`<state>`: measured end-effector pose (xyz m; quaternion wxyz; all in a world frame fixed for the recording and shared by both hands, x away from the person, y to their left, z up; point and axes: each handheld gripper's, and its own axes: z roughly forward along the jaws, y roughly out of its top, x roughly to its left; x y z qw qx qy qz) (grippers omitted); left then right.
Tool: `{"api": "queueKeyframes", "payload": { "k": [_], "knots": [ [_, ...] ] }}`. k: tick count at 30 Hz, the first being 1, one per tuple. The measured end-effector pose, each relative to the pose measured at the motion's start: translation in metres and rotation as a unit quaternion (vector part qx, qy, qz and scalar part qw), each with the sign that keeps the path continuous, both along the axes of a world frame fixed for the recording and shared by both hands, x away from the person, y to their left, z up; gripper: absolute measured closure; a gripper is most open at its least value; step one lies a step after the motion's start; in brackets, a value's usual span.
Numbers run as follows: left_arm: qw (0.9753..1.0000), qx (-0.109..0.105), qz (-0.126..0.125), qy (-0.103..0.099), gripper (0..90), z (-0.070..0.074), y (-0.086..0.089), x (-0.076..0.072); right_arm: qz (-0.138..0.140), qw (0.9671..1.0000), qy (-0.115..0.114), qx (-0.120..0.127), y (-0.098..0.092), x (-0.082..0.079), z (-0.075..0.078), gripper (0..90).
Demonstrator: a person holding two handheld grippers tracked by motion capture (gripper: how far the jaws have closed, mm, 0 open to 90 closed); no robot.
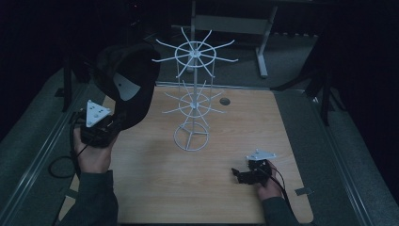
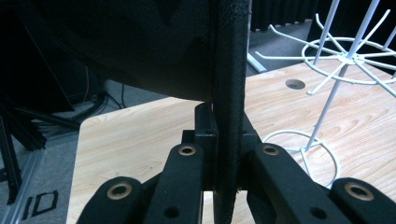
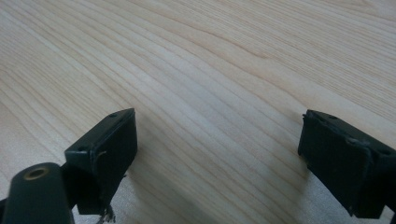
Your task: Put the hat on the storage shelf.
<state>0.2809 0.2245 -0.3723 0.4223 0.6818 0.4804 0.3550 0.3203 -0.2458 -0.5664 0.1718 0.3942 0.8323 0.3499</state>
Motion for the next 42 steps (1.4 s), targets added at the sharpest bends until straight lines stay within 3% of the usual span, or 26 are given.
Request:
{"api": "queueKeyframes", "payload": {
  "k": [42],
  "knots": [
    [0.9998, 0.008, 0.002, -0.017, 86.4, 0.018, -0.005, 0.006, -0.001, 1.0, 0.0, 0.001, 0.0, 0.0, 0.0, 11.7]
  ]
}}
